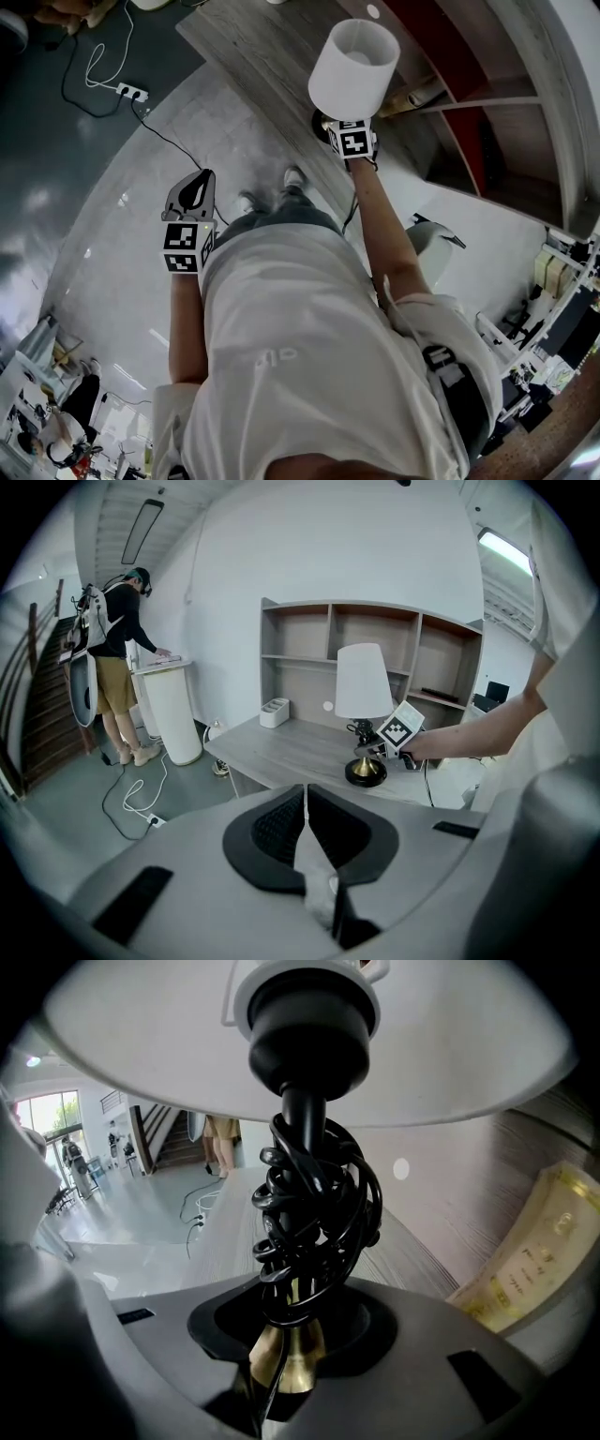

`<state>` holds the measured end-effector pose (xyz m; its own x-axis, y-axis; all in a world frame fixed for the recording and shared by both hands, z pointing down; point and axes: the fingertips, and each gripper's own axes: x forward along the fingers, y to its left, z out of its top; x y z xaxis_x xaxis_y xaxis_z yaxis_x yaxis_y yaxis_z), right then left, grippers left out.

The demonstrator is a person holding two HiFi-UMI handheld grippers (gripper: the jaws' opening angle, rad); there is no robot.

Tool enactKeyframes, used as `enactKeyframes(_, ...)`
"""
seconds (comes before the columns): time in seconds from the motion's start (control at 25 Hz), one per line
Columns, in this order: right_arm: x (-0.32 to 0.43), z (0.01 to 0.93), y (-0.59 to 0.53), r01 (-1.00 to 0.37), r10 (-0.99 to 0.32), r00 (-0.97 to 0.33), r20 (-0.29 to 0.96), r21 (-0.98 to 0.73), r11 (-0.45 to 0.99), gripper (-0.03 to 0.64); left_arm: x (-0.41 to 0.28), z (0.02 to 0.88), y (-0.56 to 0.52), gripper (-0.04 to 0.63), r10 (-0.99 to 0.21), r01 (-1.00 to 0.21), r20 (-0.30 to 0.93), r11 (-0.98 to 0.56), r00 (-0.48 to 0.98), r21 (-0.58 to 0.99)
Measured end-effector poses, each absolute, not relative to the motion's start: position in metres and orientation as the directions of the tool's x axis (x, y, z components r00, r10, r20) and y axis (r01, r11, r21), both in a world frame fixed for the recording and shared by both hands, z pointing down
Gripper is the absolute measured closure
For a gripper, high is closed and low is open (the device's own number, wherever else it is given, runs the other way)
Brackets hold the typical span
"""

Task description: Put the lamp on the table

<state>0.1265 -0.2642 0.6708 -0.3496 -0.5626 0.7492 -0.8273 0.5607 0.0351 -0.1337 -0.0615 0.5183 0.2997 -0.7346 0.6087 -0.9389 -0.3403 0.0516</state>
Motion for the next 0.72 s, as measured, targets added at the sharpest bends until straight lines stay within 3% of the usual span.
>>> enactKeyframes(0.72, 0.158, 0.669, -0.218, -0.877, -0.511, -0.227, 0.829, 0.055, 0.478, 0.437, -0.134, 0.514, -0.058, 0.569, -0.729, -0.910, 0.571, -0.408, 0.377, 0.080)
